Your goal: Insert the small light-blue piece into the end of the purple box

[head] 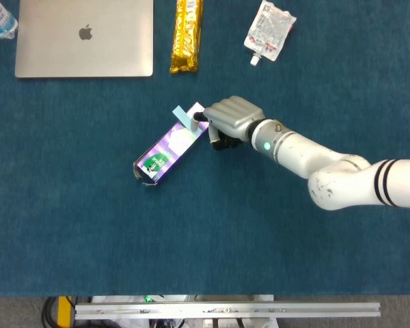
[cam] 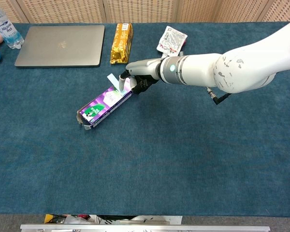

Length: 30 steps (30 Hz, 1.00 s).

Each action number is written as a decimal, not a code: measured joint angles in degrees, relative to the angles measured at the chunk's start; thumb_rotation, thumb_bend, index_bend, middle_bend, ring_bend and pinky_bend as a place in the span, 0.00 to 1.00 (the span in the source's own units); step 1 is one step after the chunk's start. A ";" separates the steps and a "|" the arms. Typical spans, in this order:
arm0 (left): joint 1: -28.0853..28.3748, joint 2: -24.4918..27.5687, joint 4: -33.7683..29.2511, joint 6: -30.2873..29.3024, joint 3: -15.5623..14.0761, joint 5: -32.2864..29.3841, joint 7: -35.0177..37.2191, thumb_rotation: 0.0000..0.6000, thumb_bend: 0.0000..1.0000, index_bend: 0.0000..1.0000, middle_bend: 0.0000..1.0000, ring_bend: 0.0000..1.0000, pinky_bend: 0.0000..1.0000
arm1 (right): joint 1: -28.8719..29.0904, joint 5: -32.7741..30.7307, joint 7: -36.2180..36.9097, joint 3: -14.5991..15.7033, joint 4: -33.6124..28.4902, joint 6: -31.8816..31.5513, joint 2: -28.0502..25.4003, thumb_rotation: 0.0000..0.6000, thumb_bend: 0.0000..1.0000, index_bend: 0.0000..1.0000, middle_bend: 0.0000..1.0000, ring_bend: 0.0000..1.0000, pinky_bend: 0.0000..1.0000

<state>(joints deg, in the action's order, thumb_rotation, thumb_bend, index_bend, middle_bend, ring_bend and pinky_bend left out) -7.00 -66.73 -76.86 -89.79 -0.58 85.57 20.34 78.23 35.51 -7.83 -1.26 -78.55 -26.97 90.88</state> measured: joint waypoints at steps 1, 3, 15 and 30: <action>0.01 0.00 -0.02 -0.01 -0.01 0.05 0.00 1.00 0.36 0.19 0.19 0.16 0.12 | -0.14 0.20 0.19 -0.19 -0.26 -0.04 -0.19 0.77 1.00 0.29 1.00 1.00 1.00; 0.01 0.02 -0.06 -0.04 -0.02 0.09 -0.02 1.00 0.36 0.19 0.19 0.16 0.12 | -0.16 0.26 0.21 -0.21 -0.17 0.03 -0.08 0.78 1.00 0.29 1.00 1.00 1.00; -0.23 0.01 0.26 0.02 0.02 -0.27 0.26 1.00 0.36 0.19 0.19 0.16 0.12 | 0.48 -0.34 0.20 -0.07 1.43 0.90 1.24 0.77 1.00 0.29 1.00 1.00 1.00; -0.32 -0.03 0.06 -0.26 -0.01 -0.05 0.05 1.00 0.36 0.19 0.19 0.16 0.12 | 0.40 -0.25 -0.24 0.92 -1.24 0.42 -0.52 0.78 1.00 0.29 1.00 1.00 1.00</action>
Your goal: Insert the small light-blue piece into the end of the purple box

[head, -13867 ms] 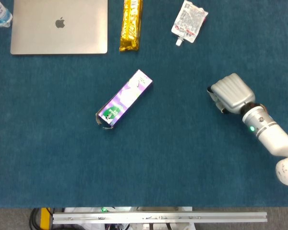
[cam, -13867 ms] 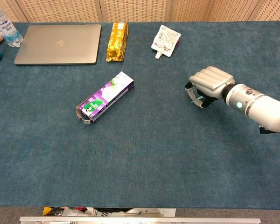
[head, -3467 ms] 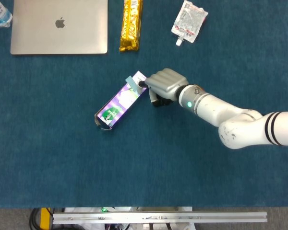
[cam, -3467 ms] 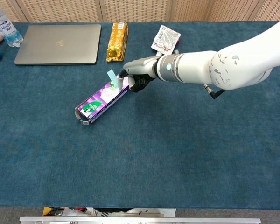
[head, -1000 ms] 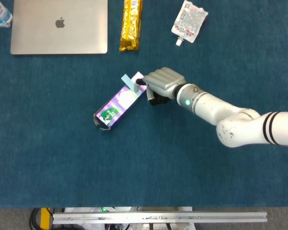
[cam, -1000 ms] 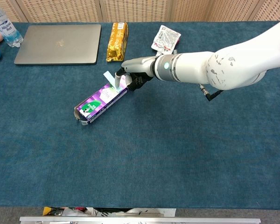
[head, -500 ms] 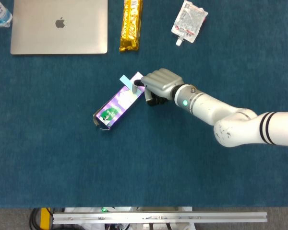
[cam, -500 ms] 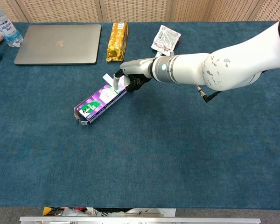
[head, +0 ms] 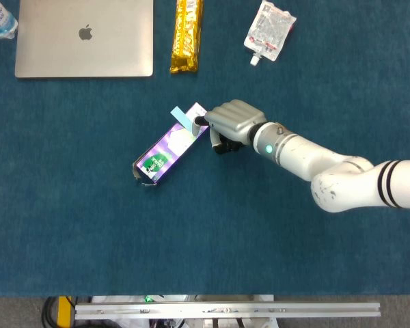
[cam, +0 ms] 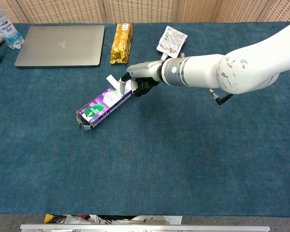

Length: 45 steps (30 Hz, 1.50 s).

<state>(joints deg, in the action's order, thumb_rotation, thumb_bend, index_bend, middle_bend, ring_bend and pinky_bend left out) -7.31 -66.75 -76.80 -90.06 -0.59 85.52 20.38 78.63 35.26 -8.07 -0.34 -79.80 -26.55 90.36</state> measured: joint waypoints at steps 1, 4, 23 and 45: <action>-0.01 -0.01 0.01 0.00 0.00 -0.02 -0.02 1.00 0.36 0.19 0.19 0.16 0.12 | 0.14 -0.22 -0.11 0.13 0.11 0.03 0.11 0.77 1.00 0.29 1.00 1.00 1.00; -0.06 -0.04 0.09 -0.08 0.02 -0.02 0.09 1.00 0.36 0.19 0.19 0.16 0.12 | 0.49 -0.84 -0.43 0.50 0.23 -0.02 0.30 0.77 1.00 0.29 1.00 1.00 1.00; -0.12 -0.18 0.32 -0.04 0.06 -0.09 0.08 1.00 0.36 0.19 0.19 0.16 0.12 | 0.86 -1.82 -0.70 1.23 0.01 -0.12 0.05 0.77 1.00 0.29 1.00 1.00 1.00; 0.61 0.09 0.10 0.71 0.60 -0.39 -0.12 1.00 0.36 0.19 0.19 0.16 0.12 | -5.42 3.81 1.90 -0.62 -10.66 -7.29 -10.65 0.75 1.00 0.29 1.00 1.00 1.00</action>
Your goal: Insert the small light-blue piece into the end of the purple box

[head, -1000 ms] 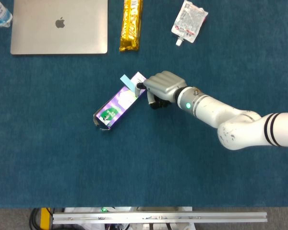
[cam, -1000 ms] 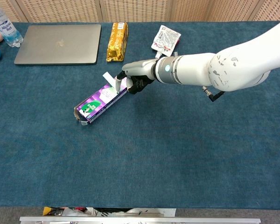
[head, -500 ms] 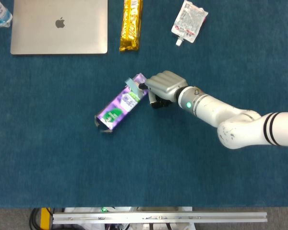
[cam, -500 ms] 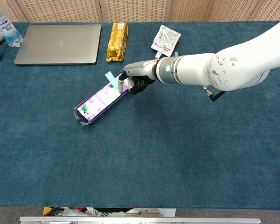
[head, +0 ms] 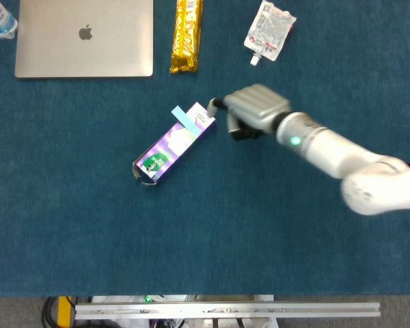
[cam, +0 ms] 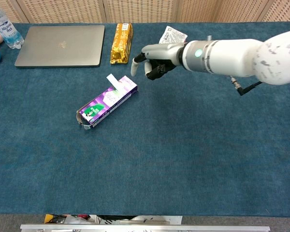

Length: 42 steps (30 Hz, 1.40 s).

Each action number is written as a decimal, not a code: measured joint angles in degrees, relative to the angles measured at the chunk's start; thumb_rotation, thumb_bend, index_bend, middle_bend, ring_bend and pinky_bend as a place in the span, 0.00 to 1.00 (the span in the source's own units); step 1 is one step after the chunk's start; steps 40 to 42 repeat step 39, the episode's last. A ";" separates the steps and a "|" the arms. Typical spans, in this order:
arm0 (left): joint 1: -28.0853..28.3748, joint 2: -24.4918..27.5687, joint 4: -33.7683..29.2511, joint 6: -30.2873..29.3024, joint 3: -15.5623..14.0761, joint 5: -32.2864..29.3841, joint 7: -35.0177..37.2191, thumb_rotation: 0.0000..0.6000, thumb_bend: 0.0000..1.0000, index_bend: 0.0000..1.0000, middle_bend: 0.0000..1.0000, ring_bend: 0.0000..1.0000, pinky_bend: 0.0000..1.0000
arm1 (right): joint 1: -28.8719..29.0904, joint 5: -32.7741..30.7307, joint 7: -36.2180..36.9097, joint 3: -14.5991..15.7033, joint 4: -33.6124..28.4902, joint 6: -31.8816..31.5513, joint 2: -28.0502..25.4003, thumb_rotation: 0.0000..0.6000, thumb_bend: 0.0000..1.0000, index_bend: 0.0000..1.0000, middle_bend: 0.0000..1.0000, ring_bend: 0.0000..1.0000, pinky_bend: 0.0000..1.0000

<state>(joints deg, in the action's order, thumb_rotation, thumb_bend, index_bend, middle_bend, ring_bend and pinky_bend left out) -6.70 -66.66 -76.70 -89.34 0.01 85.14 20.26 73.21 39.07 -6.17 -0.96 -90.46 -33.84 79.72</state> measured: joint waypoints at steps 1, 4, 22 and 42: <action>0.12 0.02 -0.07 0.07 0.06 0.00 -0.12 1.00 0.36 0.19 0.19 0.16 0.12 | -1.19 0.74 0.06 0.16 -1.69 -1.75 -1.59 0.75 0.97 0.29 1.00 1.00 1.00; 0.47 0.10 -0.44 0.18 0.28 0.06 -0.55 1.00 0.36 0.19 0.19 0.16 0.12 | -4.94 2.64 0.11 0.70 -6.19 -7.70 -5.53 0.75 0.84 0.29 1.00 1.00 1.00; 4.28 1.11 -5.50 3.16 1.00 1.14 -6.77 1.00 0.36 0.19 0.19 0.16 0.12 | -37.93 22.59 -2.35 11.01 -19.85 -46.45 -22.96 0.78 0.51 0.29 0.43 0.40 0.55; 4.91 1.23 -9.11 1.61 0.92 2.03 -9.83 1.00 0.36 0.19 0.19 0.16 0.12 | -59.36 35.81 1.13 12.51 -6.22 -59.94 -19.85 0.78 0.45 0.28 0.39 0.32 0.46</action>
